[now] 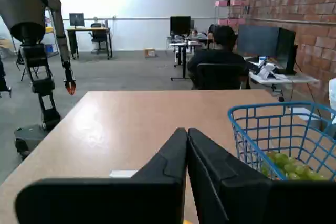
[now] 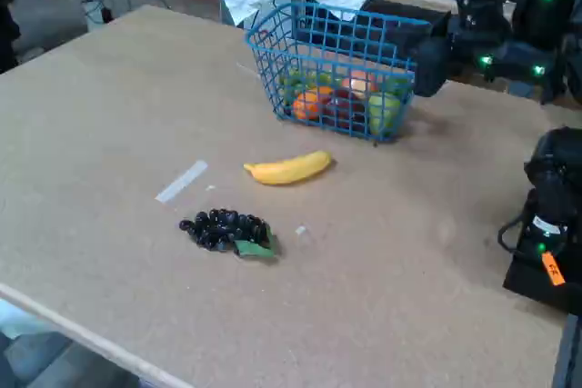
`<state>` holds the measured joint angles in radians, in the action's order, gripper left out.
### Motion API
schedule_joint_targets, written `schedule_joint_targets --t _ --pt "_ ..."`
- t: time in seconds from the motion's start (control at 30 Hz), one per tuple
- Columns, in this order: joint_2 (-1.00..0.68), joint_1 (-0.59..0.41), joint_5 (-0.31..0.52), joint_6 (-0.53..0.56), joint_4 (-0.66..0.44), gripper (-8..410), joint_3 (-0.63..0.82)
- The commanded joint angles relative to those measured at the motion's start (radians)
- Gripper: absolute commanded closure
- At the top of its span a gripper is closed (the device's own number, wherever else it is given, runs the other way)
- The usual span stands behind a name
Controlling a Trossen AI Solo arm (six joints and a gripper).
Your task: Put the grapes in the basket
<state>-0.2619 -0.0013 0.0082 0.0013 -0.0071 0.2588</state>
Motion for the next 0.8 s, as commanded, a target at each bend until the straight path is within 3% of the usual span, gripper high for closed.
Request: schedule_joint_targets --t 0.0,0.77 --pt "0.000 0.000 0.000 -0.002 0.004 402 0.001" --pt "0.000 0.000 0.000 0.002 0.003 402 0.001"
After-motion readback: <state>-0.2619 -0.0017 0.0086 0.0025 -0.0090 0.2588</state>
